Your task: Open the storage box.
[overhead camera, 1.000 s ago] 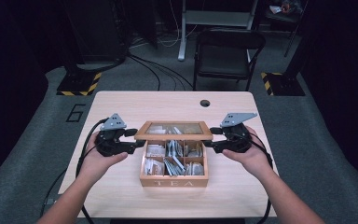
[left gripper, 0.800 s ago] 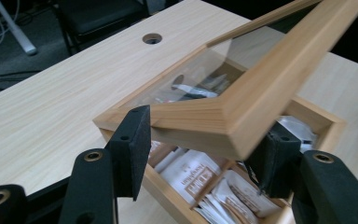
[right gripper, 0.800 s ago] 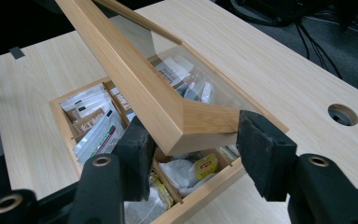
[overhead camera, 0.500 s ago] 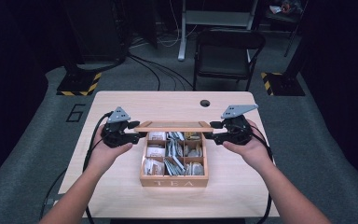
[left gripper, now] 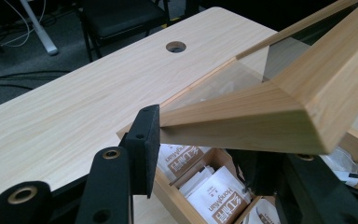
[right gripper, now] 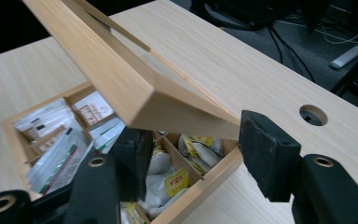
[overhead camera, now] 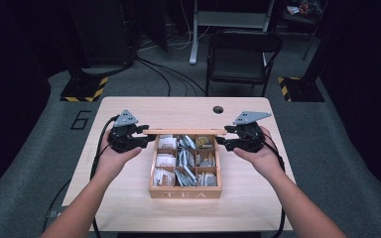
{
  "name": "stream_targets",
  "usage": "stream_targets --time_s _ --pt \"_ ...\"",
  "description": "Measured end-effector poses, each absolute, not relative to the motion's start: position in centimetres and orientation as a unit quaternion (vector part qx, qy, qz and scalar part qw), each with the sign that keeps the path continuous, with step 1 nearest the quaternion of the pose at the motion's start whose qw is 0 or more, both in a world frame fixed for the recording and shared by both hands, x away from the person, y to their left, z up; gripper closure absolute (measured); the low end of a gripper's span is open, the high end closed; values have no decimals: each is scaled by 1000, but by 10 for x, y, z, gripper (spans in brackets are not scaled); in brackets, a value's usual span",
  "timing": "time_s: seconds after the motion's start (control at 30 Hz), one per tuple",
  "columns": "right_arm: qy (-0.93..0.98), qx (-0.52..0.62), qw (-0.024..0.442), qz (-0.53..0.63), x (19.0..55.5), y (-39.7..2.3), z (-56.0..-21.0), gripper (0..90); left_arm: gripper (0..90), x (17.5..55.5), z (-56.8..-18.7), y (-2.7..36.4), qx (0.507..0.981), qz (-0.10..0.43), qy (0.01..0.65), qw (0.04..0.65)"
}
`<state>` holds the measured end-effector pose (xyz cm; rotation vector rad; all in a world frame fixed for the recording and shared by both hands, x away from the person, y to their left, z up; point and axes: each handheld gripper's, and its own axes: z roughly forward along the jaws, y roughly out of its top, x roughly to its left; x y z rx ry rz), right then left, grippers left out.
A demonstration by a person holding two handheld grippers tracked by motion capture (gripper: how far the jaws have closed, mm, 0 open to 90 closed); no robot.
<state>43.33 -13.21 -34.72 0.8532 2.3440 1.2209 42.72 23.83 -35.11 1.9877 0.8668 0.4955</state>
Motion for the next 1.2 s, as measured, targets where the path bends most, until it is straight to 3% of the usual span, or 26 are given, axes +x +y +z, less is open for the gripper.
stream_targets --time_s 0.23,0.8,1.2 --pt "819 314 196 439 441 -127 -351 542 547 431 -348 238 800 199 353 443" --pt "811 327 187 447 452 -128 -347 559 499 445 -359 240 798 202 359 440" --pt "805 333 184 454 458 -128 -345 558 593 451 -360 235 792 223 363 438"
